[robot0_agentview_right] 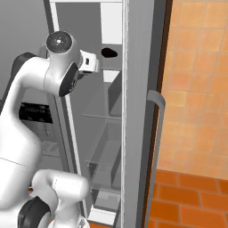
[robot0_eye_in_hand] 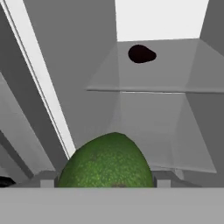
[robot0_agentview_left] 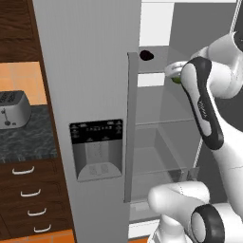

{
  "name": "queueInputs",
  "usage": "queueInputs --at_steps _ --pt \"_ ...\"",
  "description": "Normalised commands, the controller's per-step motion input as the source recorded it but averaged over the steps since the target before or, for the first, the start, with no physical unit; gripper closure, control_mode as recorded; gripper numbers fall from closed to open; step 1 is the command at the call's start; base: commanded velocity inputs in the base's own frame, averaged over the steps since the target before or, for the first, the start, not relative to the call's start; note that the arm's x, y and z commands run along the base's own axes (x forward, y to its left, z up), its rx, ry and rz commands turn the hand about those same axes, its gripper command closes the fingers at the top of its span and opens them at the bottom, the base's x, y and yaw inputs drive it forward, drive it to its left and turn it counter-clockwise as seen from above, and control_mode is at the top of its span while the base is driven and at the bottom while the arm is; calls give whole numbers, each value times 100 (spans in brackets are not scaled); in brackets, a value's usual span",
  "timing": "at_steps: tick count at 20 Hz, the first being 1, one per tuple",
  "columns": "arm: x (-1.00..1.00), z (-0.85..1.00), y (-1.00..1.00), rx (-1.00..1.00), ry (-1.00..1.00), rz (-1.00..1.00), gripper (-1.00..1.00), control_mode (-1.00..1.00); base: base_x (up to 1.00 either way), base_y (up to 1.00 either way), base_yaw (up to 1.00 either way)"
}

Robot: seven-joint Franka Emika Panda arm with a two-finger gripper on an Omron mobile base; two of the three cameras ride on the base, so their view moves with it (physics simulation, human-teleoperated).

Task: Place one avocado and one steak in each tupperware on the nearby counter, to pack two identical lunches.

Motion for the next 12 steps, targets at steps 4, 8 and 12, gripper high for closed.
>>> queueInputs --at_steps 4,8,12 --pt "-90 0 31 4 0 4 100 -100 0 0 0" --pt "-68 0 40 15 0 1 100 -100 0 0 0" --pt "-66 0 44 11 0 2 100 -100 0 0 0"
